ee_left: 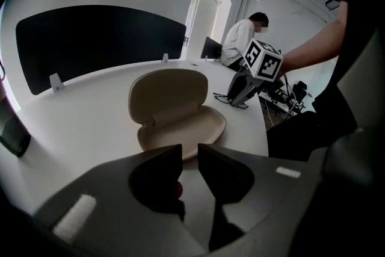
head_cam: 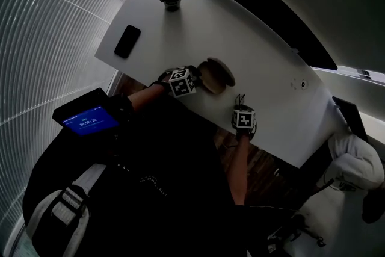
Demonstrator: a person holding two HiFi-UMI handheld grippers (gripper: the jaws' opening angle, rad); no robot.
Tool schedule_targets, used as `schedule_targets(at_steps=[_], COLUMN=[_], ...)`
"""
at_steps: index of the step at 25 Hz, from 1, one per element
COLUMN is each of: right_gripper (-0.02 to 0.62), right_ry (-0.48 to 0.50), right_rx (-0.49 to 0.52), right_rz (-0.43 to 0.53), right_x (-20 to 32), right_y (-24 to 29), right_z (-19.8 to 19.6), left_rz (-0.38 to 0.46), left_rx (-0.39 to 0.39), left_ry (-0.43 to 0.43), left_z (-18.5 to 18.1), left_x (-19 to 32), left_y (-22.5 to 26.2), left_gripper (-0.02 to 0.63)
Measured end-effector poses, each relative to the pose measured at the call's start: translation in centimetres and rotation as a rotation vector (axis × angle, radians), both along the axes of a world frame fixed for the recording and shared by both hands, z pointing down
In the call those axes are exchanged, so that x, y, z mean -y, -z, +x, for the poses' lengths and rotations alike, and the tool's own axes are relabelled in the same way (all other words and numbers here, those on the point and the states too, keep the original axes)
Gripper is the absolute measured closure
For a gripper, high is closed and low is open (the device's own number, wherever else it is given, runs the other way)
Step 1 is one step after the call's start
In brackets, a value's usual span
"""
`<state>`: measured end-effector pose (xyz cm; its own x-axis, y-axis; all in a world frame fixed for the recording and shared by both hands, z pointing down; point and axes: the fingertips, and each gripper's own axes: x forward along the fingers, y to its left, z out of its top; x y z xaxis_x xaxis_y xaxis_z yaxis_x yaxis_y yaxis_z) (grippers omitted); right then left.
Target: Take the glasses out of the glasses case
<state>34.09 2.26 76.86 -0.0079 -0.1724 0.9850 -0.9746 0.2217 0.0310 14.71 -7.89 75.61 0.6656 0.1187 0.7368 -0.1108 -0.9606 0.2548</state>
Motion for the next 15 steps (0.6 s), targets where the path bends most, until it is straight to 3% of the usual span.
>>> schedule_targets(at_steps=[1, 5, 11, 15], right_gripper=[0.449, 0.410, 0.410, 0.410], right_ry=[0.014, 0.015, 0.030, 0.098], right_rx=[0.011, 0.049, 0.006, 0.000], right_rz=[0.010, 0.111, 0.412, 0.394], right_x=[0.2, 1.5, 10.8, 16.8], right_y=[0.4, 3.9, 11.8, 10.5], right_z=[-0.3, -1.8, -3.1, -4.9], left_rz=[0.000, 0.008, 0.011, 0.011], left_rx=[-0.001, 0.000, -0.010, -0.013], left_ry=[-0.001, -0.011, -0.011, -0.011], left_z=[0.0, 0.1, -0.1, 0.1], left_x=[0.0, -0.2, 0.0, -0.1], left_y=[0.1, -0.1, 0.0, -0.1], left_gripper=[0.515, 0.514, 0.514, 0.514])
